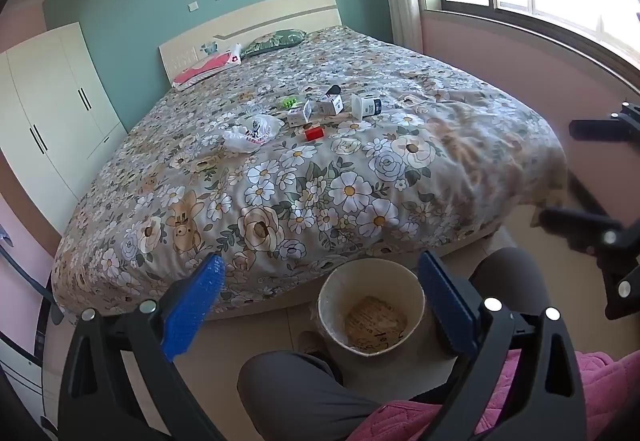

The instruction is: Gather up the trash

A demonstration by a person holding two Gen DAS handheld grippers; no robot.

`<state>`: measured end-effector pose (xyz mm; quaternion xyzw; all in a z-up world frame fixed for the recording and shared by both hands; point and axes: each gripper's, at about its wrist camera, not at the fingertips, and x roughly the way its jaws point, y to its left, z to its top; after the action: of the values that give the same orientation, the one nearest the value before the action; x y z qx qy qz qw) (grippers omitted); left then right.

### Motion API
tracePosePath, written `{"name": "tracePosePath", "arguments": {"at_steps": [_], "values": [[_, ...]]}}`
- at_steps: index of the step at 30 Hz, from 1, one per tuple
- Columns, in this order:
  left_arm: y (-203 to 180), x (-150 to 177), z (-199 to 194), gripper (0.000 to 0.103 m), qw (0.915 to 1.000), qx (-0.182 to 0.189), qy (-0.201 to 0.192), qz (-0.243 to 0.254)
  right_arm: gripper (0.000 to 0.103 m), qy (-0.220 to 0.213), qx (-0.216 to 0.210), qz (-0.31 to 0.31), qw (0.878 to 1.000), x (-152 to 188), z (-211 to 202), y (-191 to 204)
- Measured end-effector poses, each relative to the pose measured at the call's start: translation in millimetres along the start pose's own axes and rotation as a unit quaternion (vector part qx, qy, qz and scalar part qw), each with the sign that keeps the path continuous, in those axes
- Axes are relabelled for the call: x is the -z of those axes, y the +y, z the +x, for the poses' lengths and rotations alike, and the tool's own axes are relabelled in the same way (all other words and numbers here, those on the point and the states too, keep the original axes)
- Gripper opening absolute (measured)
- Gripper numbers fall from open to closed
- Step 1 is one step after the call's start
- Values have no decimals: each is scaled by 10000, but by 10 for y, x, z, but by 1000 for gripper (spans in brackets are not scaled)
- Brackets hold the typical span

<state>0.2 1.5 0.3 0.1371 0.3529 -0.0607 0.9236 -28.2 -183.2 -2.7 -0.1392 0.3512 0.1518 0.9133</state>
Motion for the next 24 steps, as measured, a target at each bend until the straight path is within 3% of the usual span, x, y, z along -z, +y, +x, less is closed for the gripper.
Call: {"name": "tracePosePath", "arguments": {"at_steps": [24], "values": [[-29,-11,14,98,10000,-11,-8,4,96,-9,8,-3,10000,-6,-6,-1]]}}
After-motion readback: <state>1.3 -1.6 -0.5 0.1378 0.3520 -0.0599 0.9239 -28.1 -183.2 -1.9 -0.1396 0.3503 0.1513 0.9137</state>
